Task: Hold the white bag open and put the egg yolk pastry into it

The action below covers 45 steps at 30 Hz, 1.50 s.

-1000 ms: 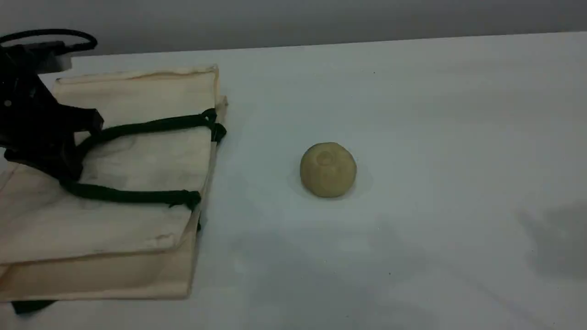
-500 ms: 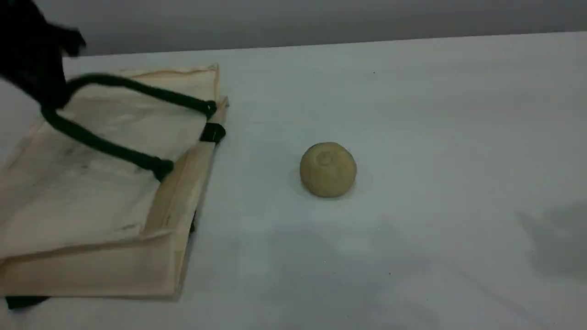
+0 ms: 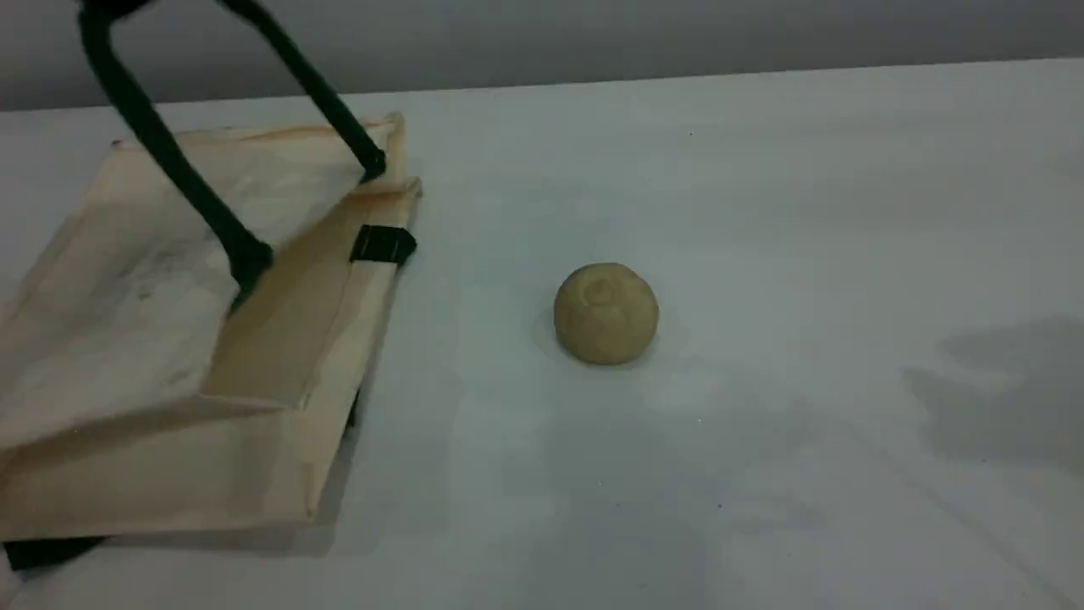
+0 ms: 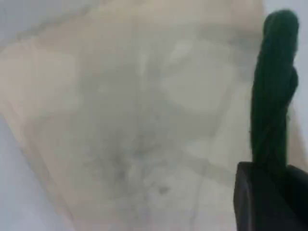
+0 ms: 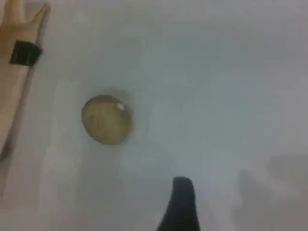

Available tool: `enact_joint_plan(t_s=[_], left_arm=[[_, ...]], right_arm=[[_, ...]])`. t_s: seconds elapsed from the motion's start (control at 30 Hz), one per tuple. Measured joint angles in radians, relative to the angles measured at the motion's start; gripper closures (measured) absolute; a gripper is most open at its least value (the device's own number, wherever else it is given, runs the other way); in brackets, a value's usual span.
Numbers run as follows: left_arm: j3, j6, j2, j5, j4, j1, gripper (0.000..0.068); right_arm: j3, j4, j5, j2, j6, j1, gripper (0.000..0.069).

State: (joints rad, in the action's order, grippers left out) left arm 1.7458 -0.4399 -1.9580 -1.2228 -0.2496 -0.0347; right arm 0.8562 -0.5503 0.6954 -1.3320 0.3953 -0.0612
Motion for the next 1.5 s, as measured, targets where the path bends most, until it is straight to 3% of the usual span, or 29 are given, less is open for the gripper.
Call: enact_joint_plan(t_s=[0.13,0.37,0.63,1.0,1.33,1.5], left_arm=[[0.024,-0.051,0.042,-0.001,-0.022,-0.016,0.0582],[0.024,-0.054,0.104,-0.002,-0.009,-0.019,0.0582],[0.024,-0.054,0.186,-0.001,-0.015,-0.030,0.0582],[0.024,-0.110,0.214,0.000,-0.015,-0.147,0.0582],[0.023,-0.134,0.265,0.000,-0.022,-0.150,0.0582],[0.023,-0.134,0.277,0.000,-0.023,-0.150,0.0582]], right_arm=[[0.000,-0.059,-0.005,-0.074,0.043,0.000,0.0132],[0.000,-0.185,-0.046,-0.184,0.112,-0.009,0.0132],[0.000,-0.239,-0.171,-0.278,0.200,-0.156,0.0132],[0.000,-0.239,-0.336,-0.497,0.220,-0.338,0.0132],[0.097,-0.241,-0.373,-0.644,0.219,-0.481,0.0132],[0.161,-0.237,-0.389,-0.672,0.219,-0.490,0.0132]])
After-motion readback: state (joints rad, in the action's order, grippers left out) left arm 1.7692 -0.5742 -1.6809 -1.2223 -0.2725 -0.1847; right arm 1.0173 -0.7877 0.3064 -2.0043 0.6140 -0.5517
